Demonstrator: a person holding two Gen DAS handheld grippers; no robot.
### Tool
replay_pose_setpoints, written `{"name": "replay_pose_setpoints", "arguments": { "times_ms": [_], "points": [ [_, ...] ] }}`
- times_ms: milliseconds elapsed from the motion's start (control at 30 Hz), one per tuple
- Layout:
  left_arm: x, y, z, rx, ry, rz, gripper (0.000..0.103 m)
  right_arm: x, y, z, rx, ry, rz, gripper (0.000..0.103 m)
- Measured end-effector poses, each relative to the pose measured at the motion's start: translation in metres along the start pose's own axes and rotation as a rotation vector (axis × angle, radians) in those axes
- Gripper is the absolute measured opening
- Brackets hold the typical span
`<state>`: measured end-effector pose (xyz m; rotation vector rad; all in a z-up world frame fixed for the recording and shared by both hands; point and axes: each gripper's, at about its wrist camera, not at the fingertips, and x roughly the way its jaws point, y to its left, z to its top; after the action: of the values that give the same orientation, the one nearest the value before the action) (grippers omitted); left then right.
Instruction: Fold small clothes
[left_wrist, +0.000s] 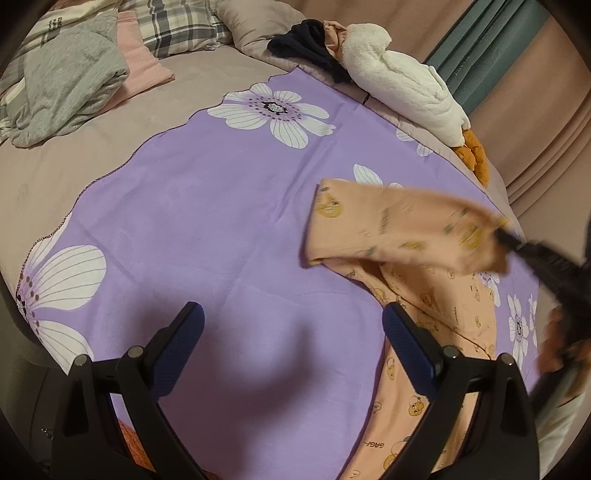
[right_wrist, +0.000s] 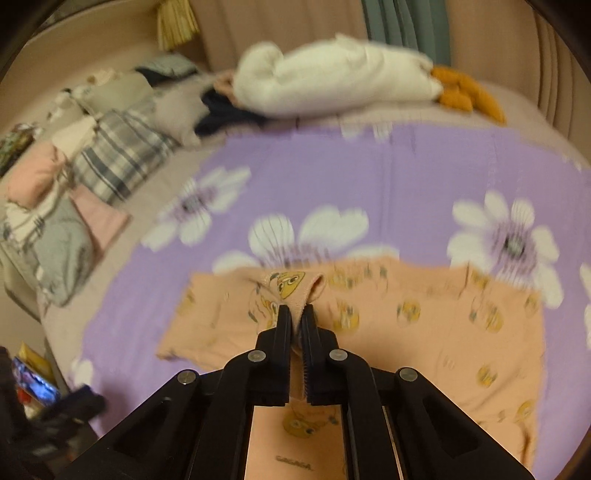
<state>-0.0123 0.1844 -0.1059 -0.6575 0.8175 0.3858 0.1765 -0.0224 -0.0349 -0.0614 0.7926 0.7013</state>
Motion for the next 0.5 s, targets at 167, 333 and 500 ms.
{"name": "replay_pose_setpoints", "arguments": {
  "times_ms": [167, 333, 500],
  "points": [
    [0.001, 0.003, 0.001, -0.017, 0.006, -0.005, 0.098, -0.030, 0.014, 0.034, -0.042, -0.087, 0.021, 0.007],
    [0.006, 0.002, 0.003, -0.018, 0.013, -0.003, 0.097, -0.057, 0.017, 0.052, -0.078, -0.149, -0.003, 0.007],
    [0.011, -0.001, 0.007, -0.019, 0.019, -0.019, 0.097, -0.071, 0.009, 0.058, -0.072, -0.183, -0.039, 0.006]
  ]
}}
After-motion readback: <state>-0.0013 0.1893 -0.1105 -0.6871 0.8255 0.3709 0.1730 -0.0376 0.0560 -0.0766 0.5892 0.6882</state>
